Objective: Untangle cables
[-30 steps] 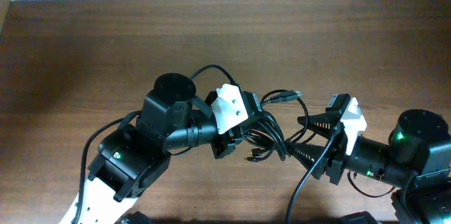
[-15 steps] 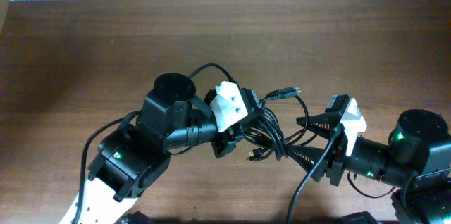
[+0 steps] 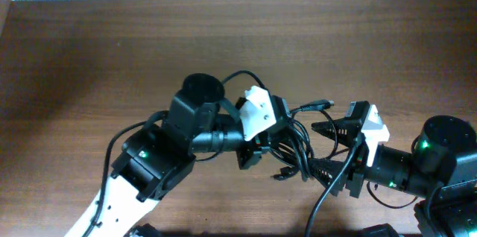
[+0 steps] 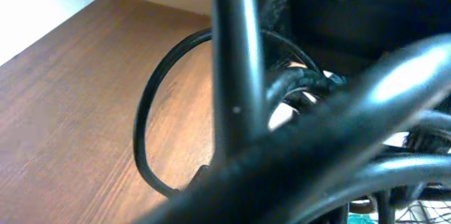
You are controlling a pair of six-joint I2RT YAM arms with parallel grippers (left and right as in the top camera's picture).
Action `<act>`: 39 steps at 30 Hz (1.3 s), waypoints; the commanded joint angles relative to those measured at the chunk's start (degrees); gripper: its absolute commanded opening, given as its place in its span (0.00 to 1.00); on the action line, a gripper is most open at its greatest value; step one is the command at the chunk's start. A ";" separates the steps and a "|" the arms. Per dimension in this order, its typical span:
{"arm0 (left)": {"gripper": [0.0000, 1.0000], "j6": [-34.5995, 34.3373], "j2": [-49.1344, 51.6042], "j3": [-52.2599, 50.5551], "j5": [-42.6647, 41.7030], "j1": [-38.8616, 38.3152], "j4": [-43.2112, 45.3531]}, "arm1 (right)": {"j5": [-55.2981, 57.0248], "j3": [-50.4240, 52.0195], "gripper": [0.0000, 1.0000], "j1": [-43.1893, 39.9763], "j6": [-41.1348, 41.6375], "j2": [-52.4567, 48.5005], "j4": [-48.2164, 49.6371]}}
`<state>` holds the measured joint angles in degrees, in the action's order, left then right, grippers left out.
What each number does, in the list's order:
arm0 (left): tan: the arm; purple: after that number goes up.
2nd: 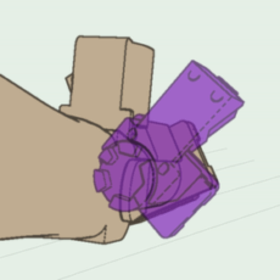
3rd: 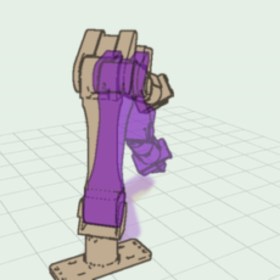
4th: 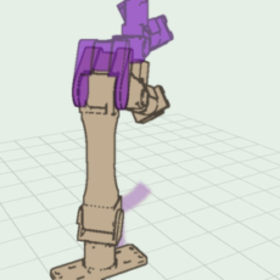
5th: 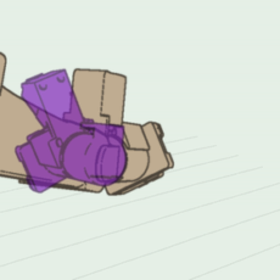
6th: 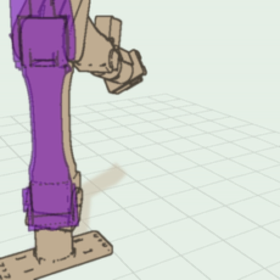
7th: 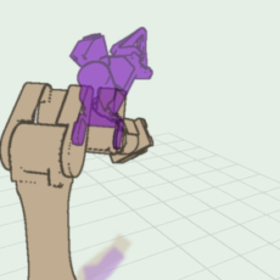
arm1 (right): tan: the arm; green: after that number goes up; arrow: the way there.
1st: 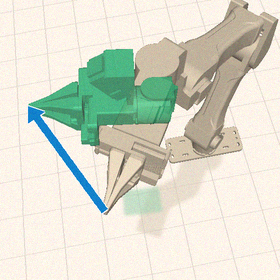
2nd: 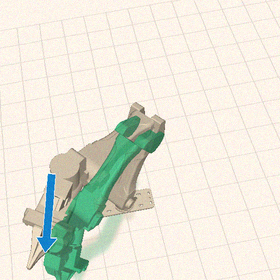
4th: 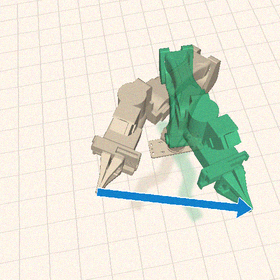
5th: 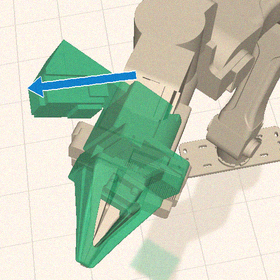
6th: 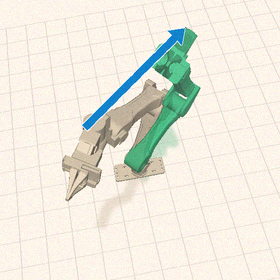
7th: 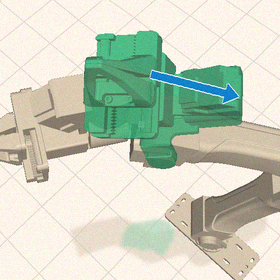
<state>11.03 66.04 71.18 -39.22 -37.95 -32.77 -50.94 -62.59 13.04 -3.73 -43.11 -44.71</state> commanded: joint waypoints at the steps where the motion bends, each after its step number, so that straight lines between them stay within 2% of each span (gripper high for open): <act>1: 0.00 -1.31 0.76 1.64 2.43 -1.16 1.07 | -3.45 -0.74 0.69 0.07 -0.50 0.33 0.50; 2: 0.00 -1.31 0.74 1.64 2.29 -1.16 1.03 | -2.75 -0.74 0.64 0.07 -0.50 0.31 0.48; 9: 0.00 -1.29 0.74 1.64 2.29 -1.16 0.35 | 0.63 -0.74 0.13 0.07 -0.35 0.28 0.59; 11: 0.00 -1.09 0.70 1.64 0.72 -1.16 -0.07 | 0.94 -0.74 0.04 0.07 -0.35 0.28 0.70; 14: 0.00 -0.20 0.70 1.64 -5.11 -1.16 0.02 | 2.10 -0.74 0.04 0.07 -0.35 0.26 0.90; 18: 0.00 3.50 0.70 1.64 -17.68 -1.16 0.13 | 2.14 -0.74 0.04 0.07 -0.35 0.28 1.33; 25: 0.00 3.87 0.70 1.64 -29.16 -1.16 -0.28 | 10.34 -0.74 0.04 0.07 -0.07 0.28 3.21; 30: 0.00 3.85 0.70 1.64 -32.00 -1.16 -0.52 | 17.81 -0.74 0.04 0.07 0.11 0.28 5.40; 39: 0.00 3.82 0.70 1.64 -32.02 -1.40 -2.25 | 20.72 -0.74 0.04 0.07 0.11 0.28 12.74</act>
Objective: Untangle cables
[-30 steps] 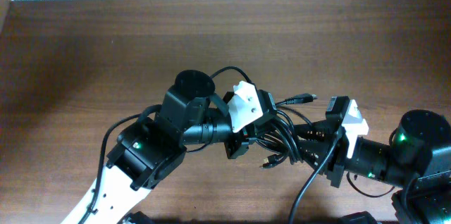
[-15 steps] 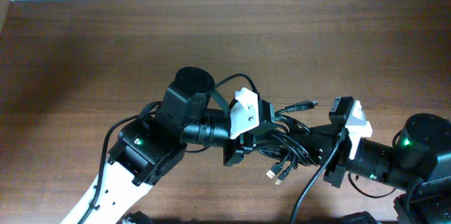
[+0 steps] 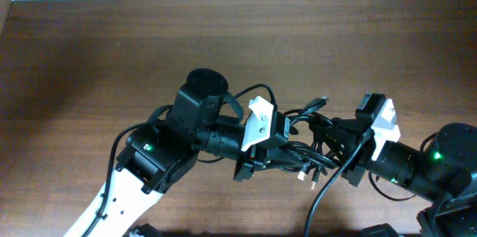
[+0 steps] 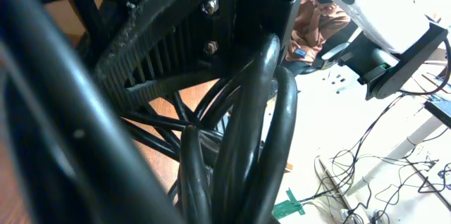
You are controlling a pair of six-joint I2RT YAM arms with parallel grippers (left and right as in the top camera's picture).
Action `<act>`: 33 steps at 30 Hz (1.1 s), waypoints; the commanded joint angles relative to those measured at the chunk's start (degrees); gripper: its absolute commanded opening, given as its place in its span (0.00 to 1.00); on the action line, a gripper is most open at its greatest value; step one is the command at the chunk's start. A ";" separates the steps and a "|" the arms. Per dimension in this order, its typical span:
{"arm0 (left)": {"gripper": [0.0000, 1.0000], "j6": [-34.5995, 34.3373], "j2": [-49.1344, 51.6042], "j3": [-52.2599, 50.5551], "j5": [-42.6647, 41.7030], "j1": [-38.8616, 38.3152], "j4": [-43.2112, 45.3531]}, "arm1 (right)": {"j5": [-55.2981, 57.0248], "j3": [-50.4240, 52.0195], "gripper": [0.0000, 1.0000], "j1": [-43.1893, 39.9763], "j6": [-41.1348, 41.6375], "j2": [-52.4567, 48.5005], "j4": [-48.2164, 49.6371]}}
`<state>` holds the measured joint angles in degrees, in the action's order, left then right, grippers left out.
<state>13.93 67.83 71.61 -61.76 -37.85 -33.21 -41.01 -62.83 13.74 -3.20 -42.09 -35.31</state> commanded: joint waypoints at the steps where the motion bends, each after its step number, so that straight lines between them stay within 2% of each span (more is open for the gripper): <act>1: 0.00 0.94 -1.09 1.20 -9.46 -1.77 -2.01 | 12.33 -0.50 0.04 -0.63 -0.42 -0.74 3.89; 7: 0.00 0.94 -1.09 1.20 -9.38 -4.46 -2.25 | 18.84 -0.50 0.04 -0.63 -0.44 -0.74 7.37; 16: 0.00 0.92 -1.09 1.20 -7.32 -4.50 -2.67 | 18.86 -0.50 0.04 -0.63 0.61 -0.74 10.95; 24: 0.00 0.96 -1.07 1.20 -7.28 -4.50 -8.24 | 18.88 -0.50 0.04 -0.63 0.63 -0.74 18.23; 27: 0.00 0.96 -1.09 1.20 -7.26 -4.50 -8.90 | 20.65 -0.50 0.05 -0.63 0.63 -0.74 17.97; 28: 0.00 0.96 -1.09 1.20 -7.26 -4.50 -8.92 | 21.35 -0.50 0.08 -0.63 0.63 -0.74 17.57; 29: 0.00 0.96 -1.09 1.20 -7.28 -4.50 -8.92 | 22.47 -0.50 0.17 -0.63 0.63 -0.74 16.94; 33: 0.00 1.36 -1.46 1.20 -6.95 -4.33 -8.17 | 32.96 -0.50 0.17 -0.63 0.68 -0.74 8.50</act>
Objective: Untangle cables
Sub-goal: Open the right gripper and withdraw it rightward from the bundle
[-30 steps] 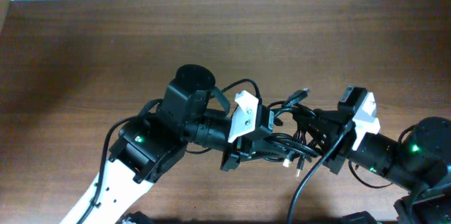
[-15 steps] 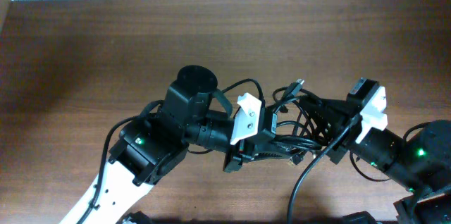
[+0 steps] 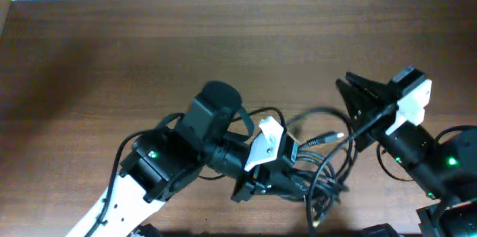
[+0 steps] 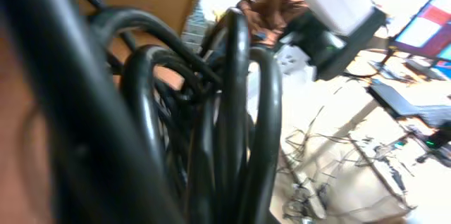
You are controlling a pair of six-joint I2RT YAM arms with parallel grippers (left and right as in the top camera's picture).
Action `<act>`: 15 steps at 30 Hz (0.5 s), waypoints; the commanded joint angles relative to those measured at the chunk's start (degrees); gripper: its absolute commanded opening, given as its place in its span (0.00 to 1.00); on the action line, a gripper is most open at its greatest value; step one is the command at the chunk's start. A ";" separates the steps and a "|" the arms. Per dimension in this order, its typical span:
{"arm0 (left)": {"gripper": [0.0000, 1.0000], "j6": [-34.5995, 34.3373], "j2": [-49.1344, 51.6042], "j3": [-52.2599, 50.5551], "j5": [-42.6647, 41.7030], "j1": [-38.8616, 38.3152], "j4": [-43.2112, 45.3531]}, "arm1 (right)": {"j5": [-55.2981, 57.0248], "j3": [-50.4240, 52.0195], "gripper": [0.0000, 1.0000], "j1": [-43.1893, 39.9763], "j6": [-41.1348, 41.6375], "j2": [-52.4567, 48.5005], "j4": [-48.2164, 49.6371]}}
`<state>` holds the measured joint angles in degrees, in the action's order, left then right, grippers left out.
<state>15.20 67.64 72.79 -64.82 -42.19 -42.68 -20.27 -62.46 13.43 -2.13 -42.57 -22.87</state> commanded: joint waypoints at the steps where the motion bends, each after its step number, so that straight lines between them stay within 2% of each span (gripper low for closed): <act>1: 0.00 0.09 -1.53 0.02 -3.13 0.02 1.92 | 13.22 -0.87 0.17 -0.33 -0.37 -0.26 -5.84; 3: 0.00 0.07 -2.49 0.02 0.52 0.02 3.43 | 13.42 -0.87 0.18 -0.33 -0.39 -0.26 -10.47; 6: 0.00 0.02 -3.85 0.02 5.77 0.02 4.50 | 13.40 -0.87 0.40 -0.33 -0.39 -0.26 -15.56; 8: 0.00 0.02 -4.63 0.02 9.18 0.02 3.96 | 13.22 -0.87 0.49 -0.33 -0.39 -0.15 -17.66; 11: 0.00 0.07 -5.68 0.02 16.94 0.02 1.68 | 13.25 -1.03 0.78 -0.33 -0.39 0.94 -18.10; 15: 0.00 0.04 -6.67 0.02 22.29 0.02 -0.31 | 13.03 -3.26 0.92 -0.33 1.62 3.43 -18.14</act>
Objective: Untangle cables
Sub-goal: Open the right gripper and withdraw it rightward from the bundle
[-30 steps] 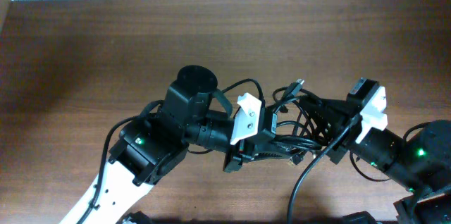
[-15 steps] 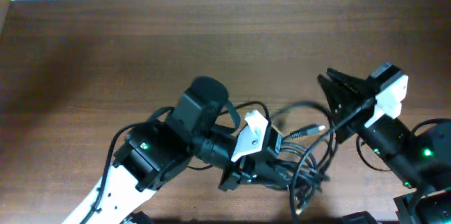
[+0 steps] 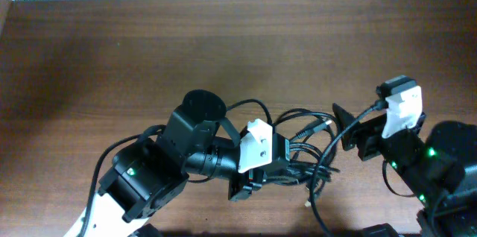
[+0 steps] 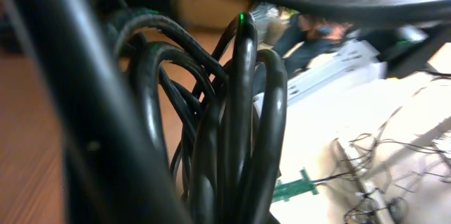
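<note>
A tangle of black cables (image 3: 302, 168) hangs from my left gripper (image 3: 277, 170), which is shut on it near the table's front middle. In the left wrist view the same cable loops (image 4: 239, 125) fill the frame and hide the fingers. One strand ends in a plug (image 3: 325, 124) that points right. My right gripper (image 3: 341, 129) faces left just beyond that plug, with its fingers spread and nothing seen between them.
The brown wooden table (image 3: 149, 51) stretches to the back and left. Each arm's own black lead trails toward the front edge, the right one crossing close to the tangle. A small pale connector tip (image 3: 307, 203) lies near the front.
My right gripper was farther back on the right and is now nearer the front, closer to the tangle's plug. The left gripper with the bundle has shifted a little left.
The left gripper held the tangle at mid-table with the right gripper open beside it. Then the right gripper was in among the strands. Then it stood open, away to the right, with strands spread wider. Now it faces the plug again.
</note>
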You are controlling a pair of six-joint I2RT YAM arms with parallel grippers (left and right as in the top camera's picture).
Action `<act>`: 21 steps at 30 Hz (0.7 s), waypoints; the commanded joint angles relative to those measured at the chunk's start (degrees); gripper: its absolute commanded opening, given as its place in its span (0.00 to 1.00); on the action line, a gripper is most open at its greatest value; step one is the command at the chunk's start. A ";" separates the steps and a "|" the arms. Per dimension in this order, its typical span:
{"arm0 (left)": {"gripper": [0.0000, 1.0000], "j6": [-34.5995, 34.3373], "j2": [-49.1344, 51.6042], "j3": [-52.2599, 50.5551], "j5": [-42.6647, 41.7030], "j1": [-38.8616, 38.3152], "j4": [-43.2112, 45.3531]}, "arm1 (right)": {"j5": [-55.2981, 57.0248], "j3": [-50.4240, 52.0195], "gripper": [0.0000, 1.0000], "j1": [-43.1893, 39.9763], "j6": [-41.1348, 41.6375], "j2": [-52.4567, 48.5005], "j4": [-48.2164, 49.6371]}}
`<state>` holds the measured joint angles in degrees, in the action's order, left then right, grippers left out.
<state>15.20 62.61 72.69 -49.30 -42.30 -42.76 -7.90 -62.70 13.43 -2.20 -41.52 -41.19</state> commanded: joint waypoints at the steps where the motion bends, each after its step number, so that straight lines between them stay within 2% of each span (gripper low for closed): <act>1: 0.00 0.04 -1.75 0.13 6.97 0.15 -0.24 | -0.09 -3.58 0.95 -0.33 1.62 2.89 0.15; 8: 0.00 -0.35 -1.79 0.13 6.10 4.46 -1.09 | -8.39 -7.08 0.96 -0.33 1.84 5.60 -3.52; 13: 0.00 0.07 -1.77 0.13 3.78 5.35 -1.07 | -21.84 -7.08 0.96 -0.33 1.46 5.53 -4.50; 17: 0.00 6.75 -1.77 0.13 -4.20 5.35 -1.51 | -27.93 -7.08 0.96 -0.33 0.48 5.27 -4.50; 21: 0.00 13.70 -1.77 0.13 -4.74 5.35 -4.55 | -32.81 -7.08 0.96 -0.33 0.48 5.09 -4.48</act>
<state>20.67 62.24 72.69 -49.93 -37.15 -45.82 -33.82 -69.10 13.43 -1.52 -35.94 -45.71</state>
